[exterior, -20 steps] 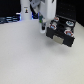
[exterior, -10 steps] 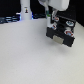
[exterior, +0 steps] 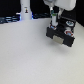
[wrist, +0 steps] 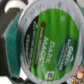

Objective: Open the kcup holder, insert the kcup into the holder, and close the kcup holder

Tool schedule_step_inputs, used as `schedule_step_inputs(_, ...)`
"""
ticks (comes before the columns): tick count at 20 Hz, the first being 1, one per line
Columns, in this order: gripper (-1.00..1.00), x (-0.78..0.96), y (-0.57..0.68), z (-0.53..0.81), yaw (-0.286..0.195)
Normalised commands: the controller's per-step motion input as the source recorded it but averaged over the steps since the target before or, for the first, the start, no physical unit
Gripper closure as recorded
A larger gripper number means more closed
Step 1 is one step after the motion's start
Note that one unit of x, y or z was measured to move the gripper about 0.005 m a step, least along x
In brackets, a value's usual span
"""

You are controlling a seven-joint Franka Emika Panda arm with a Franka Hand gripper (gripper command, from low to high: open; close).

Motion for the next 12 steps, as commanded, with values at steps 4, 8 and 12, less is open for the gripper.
schedule_step_inputs(4,1.00,0.10,0.32,-0.12,0.069)
schedule_step_inputs(8,1.00,0.00,-0.04,-0.24,0.017)
schedule_step_inputs(12,1.00,0.03,-0.01,-0.12,0.006)
